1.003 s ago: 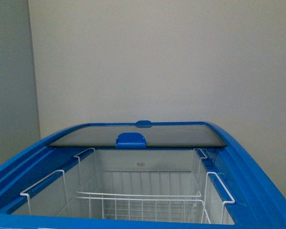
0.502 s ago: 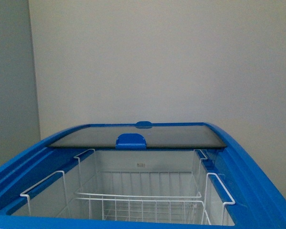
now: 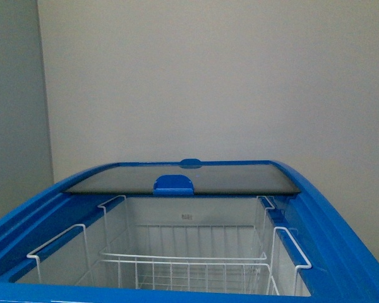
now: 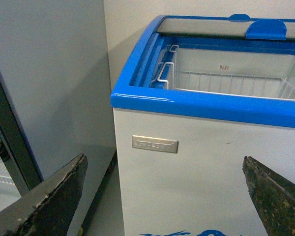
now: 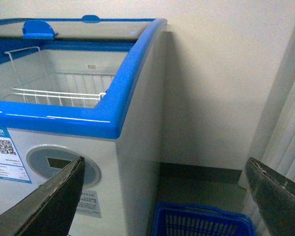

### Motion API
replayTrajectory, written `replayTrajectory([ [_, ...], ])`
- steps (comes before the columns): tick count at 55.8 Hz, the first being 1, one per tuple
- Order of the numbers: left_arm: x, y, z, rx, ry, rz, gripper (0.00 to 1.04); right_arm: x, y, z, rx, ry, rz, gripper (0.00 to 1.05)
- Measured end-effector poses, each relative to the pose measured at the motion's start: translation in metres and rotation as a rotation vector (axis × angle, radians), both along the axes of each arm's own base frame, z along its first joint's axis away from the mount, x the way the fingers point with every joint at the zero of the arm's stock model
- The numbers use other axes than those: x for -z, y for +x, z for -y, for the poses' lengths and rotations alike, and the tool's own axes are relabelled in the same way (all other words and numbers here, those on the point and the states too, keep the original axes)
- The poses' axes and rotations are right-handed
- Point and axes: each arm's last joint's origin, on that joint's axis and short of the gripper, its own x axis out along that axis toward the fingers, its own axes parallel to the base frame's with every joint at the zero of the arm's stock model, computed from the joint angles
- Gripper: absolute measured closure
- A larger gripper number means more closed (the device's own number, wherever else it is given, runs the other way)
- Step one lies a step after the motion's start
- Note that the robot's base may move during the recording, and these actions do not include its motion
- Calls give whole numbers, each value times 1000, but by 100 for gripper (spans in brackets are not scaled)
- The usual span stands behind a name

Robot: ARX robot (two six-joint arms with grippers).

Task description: Put drink in fridge

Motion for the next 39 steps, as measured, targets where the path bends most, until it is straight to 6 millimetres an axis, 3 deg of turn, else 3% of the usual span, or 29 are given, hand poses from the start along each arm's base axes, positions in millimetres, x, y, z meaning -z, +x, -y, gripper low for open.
replayTrajectory([
  [39,0,0,0,0,0,0,8,0,0,0,0,0,0,7],
])
